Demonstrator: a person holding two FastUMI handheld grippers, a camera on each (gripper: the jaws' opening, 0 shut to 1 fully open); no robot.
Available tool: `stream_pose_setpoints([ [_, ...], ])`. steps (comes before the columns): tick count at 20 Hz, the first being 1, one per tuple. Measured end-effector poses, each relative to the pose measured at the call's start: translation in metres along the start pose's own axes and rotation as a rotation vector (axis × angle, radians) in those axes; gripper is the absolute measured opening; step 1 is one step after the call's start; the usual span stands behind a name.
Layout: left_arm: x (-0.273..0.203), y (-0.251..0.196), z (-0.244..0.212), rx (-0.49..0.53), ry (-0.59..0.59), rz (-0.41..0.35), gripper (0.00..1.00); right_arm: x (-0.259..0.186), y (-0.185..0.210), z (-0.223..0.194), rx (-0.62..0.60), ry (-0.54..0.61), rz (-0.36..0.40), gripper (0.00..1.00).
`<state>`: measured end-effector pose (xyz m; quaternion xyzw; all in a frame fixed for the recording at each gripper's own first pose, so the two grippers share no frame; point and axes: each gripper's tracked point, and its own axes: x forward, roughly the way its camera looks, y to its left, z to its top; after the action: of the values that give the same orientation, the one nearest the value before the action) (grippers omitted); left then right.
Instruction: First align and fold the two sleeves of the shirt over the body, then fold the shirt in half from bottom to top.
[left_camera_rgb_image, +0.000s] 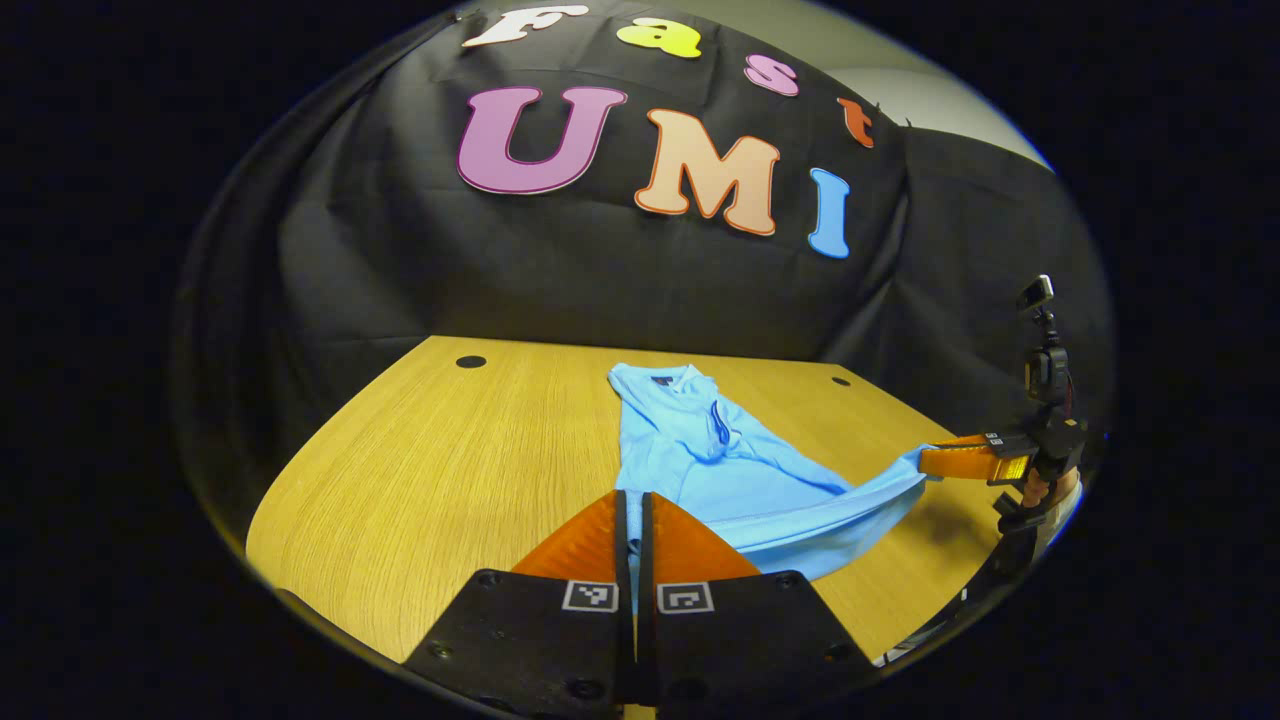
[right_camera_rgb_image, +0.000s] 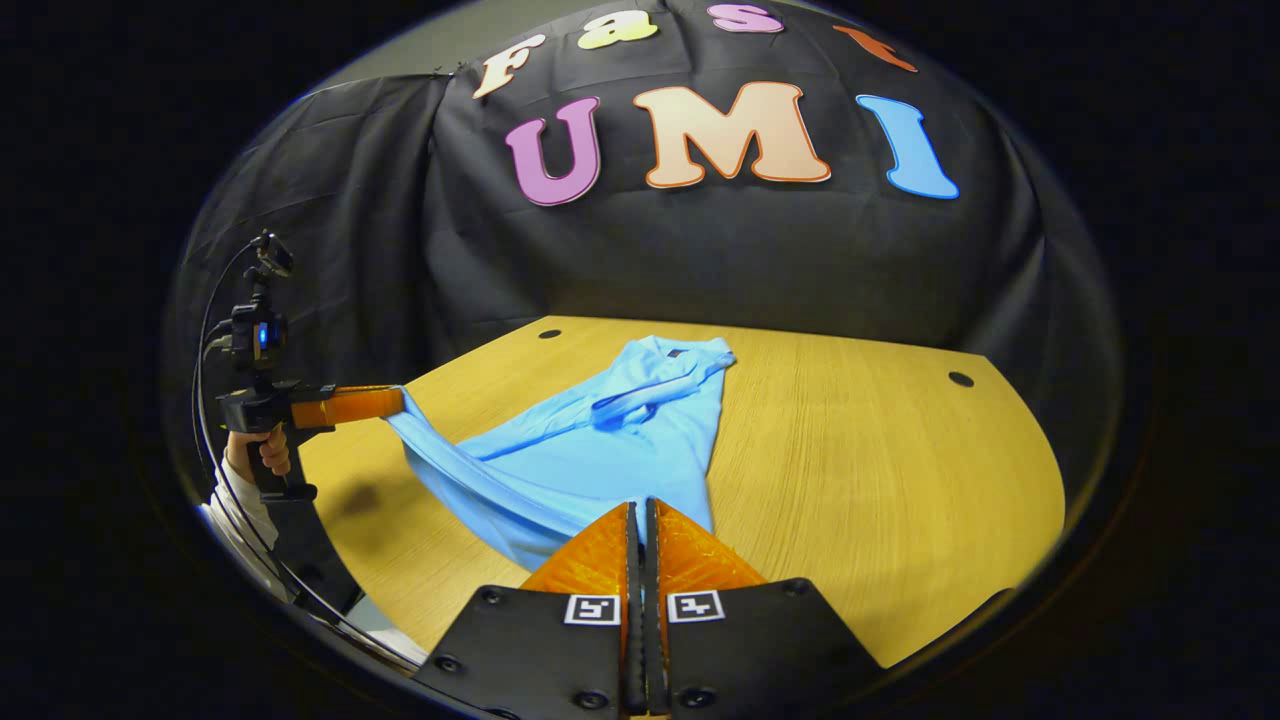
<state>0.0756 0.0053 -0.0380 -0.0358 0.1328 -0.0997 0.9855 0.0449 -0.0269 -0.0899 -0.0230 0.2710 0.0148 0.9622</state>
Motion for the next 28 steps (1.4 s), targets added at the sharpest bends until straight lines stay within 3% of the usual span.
stream_pose_setpoints([
  [5,0.080,0.021,0.056,-0.017,-0.054,0.032,0.00,0.064,-0.034,0.054,0.015,0.011,-0.075,0.03],
  [11,0.170,0.047,0.098,-0.025,-0.100,0.117,0.00,0.161,-0.076,0.097,0.185,0.030,-0.152,0.02],
  [15,0.233,0.069,0.104,-0.040,-0.112,0.189,0.00,0.219,-0.100,0.111,0.266,0.028,-0.189,0.03],
  [19,0.283,0.080,0.097,-0.003,-0.079,0.221,0.00,0.265,-0.122,0.101,0.266,0.048,-0.235,0.03],
  [25,0.319,0.101,0.081,0.020,-0.031,0.283,0.00,0.305,-0.138,0.089,0.362,0.038,-0.247,0.03],
  [27,0.316,0.112,0.082,0.048,-0.034,0.337,0.04,0.309,-0.138,0.094,0.336,0.007,-0.237,0.03],
  [28,0.314,0.115,0.084,0.058,-0.037,0.356,0.11,0.307,-0.138,0.098,0.314,-0.010,-0.238,0.07],
])
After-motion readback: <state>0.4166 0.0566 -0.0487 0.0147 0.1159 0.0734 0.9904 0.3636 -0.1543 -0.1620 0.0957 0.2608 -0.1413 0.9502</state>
